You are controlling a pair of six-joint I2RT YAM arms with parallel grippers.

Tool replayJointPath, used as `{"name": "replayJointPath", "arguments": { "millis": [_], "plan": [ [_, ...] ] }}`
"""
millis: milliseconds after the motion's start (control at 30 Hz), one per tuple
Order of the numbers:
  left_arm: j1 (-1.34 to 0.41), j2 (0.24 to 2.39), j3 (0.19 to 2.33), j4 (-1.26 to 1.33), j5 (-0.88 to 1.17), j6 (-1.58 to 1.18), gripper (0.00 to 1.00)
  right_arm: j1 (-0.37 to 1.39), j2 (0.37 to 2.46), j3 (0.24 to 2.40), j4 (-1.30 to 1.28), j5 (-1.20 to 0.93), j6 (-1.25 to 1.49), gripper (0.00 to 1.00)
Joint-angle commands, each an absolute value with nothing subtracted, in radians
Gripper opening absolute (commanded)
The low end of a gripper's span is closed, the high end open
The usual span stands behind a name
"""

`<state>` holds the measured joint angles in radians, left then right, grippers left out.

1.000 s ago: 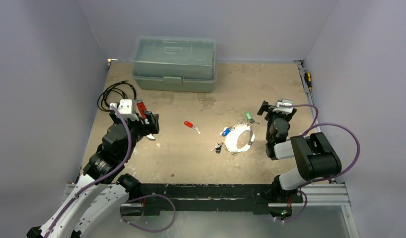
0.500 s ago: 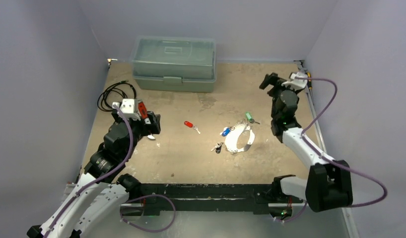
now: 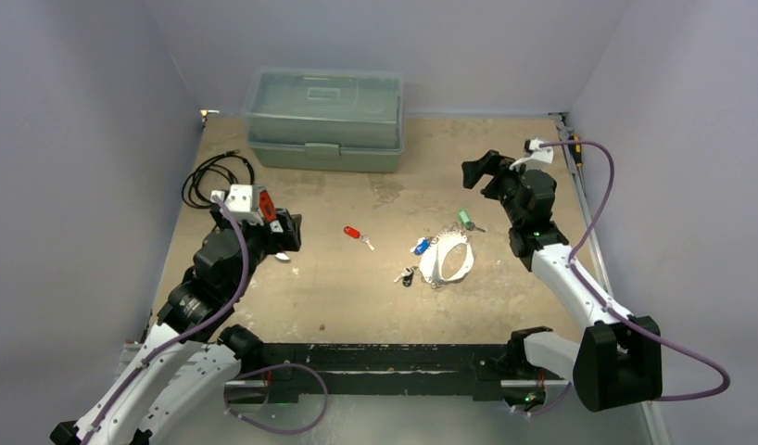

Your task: Put the keys on the keyring

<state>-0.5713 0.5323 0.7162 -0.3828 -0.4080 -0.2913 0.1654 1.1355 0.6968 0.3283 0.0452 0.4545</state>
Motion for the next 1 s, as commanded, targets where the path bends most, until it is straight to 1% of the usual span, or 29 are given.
{"name": "replayJointPath", "arguments": {
  "millis": [0,200,367,433,633,767,967],
  "plan": [
    [-0.566,0.537,0.72,-0.346,-0.391,-0.271,0.99,0.169,1.103,0.691,0.33,-0.133,0.444,0.99],
    [-0.566,0.548,0.717,-0.346,-0.38,-0.27,0.99,0.207,1.065,0.632,0.306,-0.233,0.466,0.99],
    [-0.566,0.566,0.718,-0.343,-0.362,-0.266,0.99,0.357,1.038,0.651,0.192,-0.135,0.438,0.99],
    [-0.566,0.57,0.718,-0.344,-0.351,-0.265,0.99,0.385,1.029,0.658,0.153,-0.13,0.443,0.99],
    [-0.566,0.572,0.715,-0.341,-0.332,-0.265,0.99,0.43,0.977,0.628,0.049,-0.071,0.516,0.99],
    [-0.566,0.579,0.715,-0.339,-0.313,-0.265,0.99,0.441,0.936,0.568,0.036,-0.045,0.553,0.99],
    [-0.566,0.592,0.714,-0.336,-0.281,-0.266,0.99,0.441,0.913,0.541,0.003,-0.019,0.546,0.99]
  ]
}}
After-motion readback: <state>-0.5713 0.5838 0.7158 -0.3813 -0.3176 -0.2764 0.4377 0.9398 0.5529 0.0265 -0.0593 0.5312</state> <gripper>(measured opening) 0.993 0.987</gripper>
